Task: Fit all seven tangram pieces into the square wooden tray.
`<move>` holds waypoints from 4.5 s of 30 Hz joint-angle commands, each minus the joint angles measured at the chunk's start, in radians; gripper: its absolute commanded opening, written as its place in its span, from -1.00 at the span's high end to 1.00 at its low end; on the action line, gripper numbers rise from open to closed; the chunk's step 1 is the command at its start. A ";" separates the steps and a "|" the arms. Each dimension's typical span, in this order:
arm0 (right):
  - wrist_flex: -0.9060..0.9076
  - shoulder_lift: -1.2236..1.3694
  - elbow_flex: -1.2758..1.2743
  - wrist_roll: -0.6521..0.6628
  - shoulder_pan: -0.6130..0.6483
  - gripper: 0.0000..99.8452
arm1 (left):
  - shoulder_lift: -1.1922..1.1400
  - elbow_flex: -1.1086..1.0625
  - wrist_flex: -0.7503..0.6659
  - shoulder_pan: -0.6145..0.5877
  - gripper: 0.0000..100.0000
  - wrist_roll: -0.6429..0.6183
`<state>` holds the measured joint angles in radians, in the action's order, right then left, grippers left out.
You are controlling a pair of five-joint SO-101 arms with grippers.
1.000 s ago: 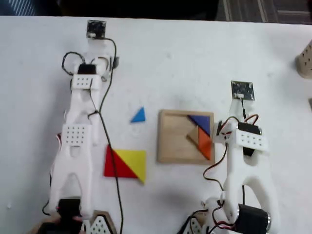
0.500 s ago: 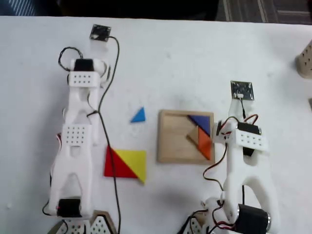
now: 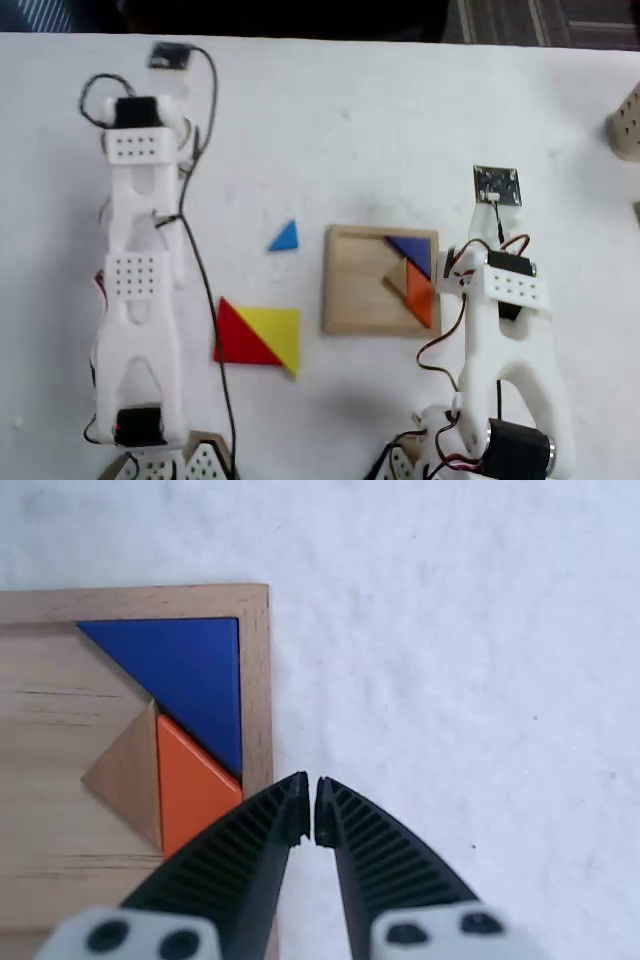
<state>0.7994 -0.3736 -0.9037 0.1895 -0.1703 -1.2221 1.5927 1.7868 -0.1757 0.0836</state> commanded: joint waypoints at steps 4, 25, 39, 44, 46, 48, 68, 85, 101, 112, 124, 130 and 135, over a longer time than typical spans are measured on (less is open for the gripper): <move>-0.019 -0.036 0.003 0.008 0.008 0.95 | 0.245 -0.238 -0.046 -0.002 0.96 -0.017; -0.019 -0.036 0.003 0.008 0.008 0.95 | -0.074 -0.310 -0.583 -0.042 0.95 -0.195; -0.019 -0.036 0.003 0.008 0.008 0.95 | 0.041 -0.310 -0.008 -0.024 0.96 -0.195; -0.019 -0.036 0.003 0.009 0.008 0.95 | 0.044 -0.311 0.002 -0.030 0.96 -0.193; -0.019 -0.036 0.003 0.009 0.008 0.95 | 0.054 -0.310 0.003 -0.030 0.96 -0.196; -0.019 -0.036 0.003 0.009 0.008 0.95 | 0.082 -0.322 0.005 -0.030 0.96 -0.199; -0.033 -0.036 -0.012 0.049 0.039 0.95 | 0.532 -0.967 -0.209 -0.073 0.96 -0.201; -0.033 -0.036 -0.014 0.058 0.039 0.95 | 1.104 -1.830 -0.707 -0.068 0.95 -0.316; -0.033 -0.036 -0.014 0.058 0.039 0.95 | 1.130 -1.837 -0.543 -0.067 0.24 -0.638; -0.031 -0.036 -0.014 0.058 0.039 0.95 | 0.984 -1.866 -0.632 -0.056 0.34 -0.635; -0.031 -0.036 -0.014 0.058 0.039 0.95 | 0.869 -1.788 -0.600 -0.053 0.53 -0.578; -0.031 -0.036 -0.014 0.058 0.039 0.95 | 0.855 -1.788 -0.674 -0.050 0.79 -0.430; -0.031 -0.036 -0.014 0.058 0.039 0.95 | 0.855 -1.788 -0.661 -0.050 0.65 -0.430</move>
<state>0.7841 -0.3736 -0.9237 0.2355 -0.1412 -0.3629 -0.2256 1.1408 -0.2355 -0.3567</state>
